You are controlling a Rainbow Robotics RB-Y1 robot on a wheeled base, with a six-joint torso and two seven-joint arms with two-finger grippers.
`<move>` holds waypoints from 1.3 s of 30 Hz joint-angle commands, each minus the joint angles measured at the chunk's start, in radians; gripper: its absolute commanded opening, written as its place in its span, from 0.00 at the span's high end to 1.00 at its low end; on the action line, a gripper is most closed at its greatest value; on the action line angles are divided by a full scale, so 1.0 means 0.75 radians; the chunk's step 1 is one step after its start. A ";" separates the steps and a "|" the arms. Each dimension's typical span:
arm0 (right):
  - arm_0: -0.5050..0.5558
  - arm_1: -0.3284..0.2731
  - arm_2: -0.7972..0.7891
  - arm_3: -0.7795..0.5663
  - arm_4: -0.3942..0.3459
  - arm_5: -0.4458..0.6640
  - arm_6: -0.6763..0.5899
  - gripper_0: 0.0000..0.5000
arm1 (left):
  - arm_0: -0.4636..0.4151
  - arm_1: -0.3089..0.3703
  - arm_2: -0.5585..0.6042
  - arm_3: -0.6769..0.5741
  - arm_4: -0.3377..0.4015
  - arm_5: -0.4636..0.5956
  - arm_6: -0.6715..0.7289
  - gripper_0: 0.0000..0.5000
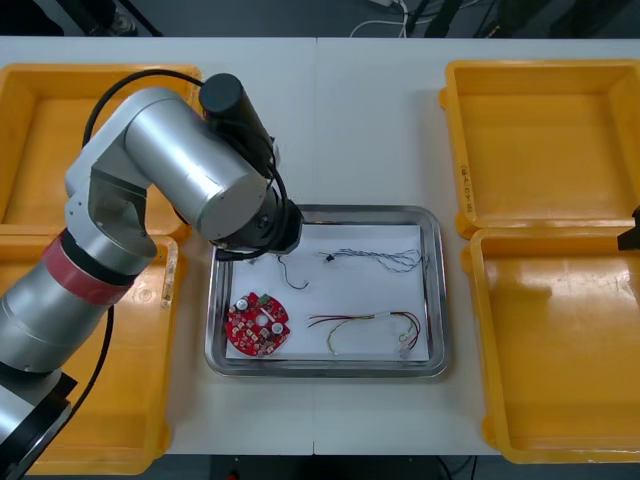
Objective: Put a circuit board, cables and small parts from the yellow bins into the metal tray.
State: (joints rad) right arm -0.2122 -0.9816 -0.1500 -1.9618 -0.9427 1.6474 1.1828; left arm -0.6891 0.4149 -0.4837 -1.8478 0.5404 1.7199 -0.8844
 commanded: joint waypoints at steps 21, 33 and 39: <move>0.005 0.047 -0.058 -0.031 0.052 -0.010 0.051 0.00 | 0.064 0.304 0.532 -0.177 0.333 0.267 -0.261 0.00; 0.007 0.051 -0.058 -0.031 -0.025 0.014 0.080 0.00 | 0.195 0.377 0.776 -0.201 0.382 0.267 -0.496 0.00; 0.007 0.051 -0.058 -0.031 -0.034 0.041 0.088 0.00 | 0.277 0.404 0.870 -0.203 0.384 0.267 -0.610 0.00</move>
State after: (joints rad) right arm -0.2120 -0.9500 -0.1548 -1.9621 -0.9590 1.6695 1.2060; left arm -0.5193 0.6651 0.1185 -1.9647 0.8175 1.9126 -1.2126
